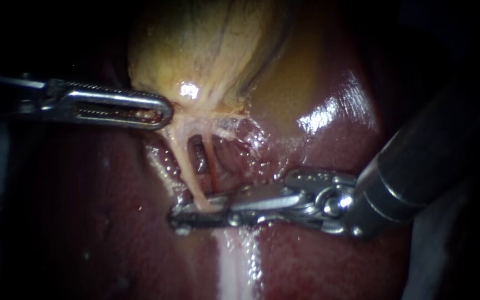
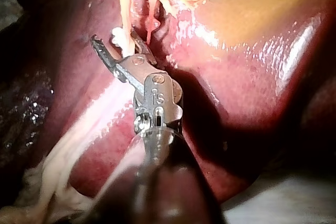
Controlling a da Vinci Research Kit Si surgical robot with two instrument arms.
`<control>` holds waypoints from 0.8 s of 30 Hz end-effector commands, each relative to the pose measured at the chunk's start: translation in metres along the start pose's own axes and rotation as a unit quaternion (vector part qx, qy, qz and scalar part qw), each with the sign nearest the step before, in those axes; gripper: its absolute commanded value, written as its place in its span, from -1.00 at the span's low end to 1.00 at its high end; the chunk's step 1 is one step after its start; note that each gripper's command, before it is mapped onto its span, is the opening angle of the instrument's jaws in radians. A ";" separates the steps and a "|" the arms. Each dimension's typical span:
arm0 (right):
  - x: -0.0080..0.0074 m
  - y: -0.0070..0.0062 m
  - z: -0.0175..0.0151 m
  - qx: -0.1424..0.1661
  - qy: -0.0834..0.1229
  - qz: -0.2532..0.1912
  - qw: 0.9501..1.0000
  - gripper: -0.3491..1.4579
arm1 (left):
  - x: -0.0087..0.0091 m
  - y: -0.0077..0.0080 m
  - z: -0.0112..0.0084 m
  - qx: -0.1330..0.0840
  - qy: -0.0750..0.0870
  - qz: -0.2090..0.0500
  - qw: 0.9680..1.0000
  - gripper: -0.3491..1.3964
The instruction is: Going back second clip left tube
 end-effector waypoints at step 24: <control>0.0011 -0.0004 -0.0049 -0.015 0.008 -0.048 0.999 -0.07 | 0.0000 0.0000 -0.0002 0.000 0.000 0.000 1.000 -1.00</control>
